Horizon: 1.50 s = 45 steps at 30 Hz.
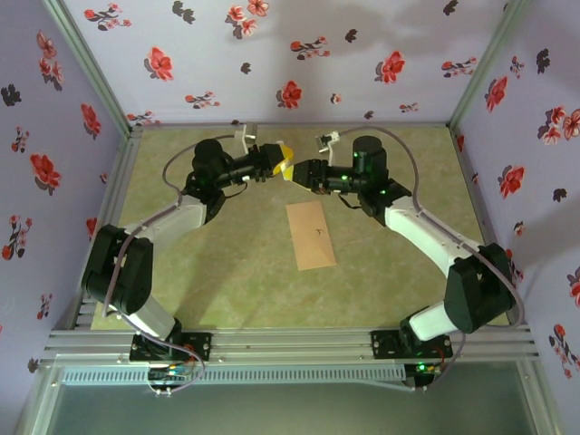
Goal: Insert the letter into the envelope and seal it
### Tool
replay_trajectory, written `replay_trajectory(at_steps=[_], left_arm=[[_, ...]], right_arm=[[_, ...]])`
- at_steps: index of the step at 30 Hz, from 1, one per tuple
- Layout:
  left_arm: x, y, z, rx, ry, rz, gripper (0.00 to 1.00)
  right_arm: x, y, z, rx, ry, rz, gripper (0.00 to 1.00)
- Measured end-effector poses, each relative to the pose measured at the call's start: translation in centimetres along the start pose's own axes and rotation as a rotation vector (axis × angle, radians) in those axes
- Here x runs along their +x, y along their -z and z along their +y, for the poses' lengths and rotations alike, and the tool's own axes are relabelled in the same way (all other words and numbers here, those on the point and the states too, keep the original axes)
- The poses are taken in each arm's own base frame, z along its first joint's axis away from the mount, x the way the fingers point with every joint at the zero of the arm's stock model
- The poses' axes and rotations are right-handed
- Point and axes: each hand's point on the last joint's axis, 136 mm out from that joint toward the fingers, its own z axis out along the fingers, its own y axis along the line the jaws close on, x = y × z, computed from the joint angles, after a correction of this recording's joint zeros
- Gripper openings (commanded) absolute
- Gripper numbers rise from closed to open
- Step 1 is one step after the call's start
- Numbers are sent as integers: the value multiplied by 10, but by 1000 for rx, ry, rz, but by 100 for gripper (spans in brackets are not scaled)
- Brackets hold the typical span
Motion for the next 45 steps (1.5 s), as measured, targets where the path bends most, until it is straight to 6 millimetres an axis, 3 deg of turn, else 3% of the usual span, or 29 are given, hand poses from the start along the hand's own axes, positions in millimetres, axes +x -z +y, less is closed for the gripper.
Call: replay_trajectory(at_steps=[8, 18, 31, 40, 45], left_arm=[[0, 0, -1, 5, -1, -1, 0], [-2, 1, 1, -4, 4, -4, 0], [-3, 1, 25, -257, -6, 0, 0], [15, 4, 50, -475, 39, 13, 0], [19, 7, 60, -529, 53, 7, 0]], right_arm=[[2, -3, -2, -1, -10, 8, 25], [0, -6, -2, 68, 21, 12, 21], [4, -19, -21, 454, 242, -39, 20], [24, -20, -39, 784, 484, -60, 20], [30, -22, -47, 881, 573, -51, 21]])
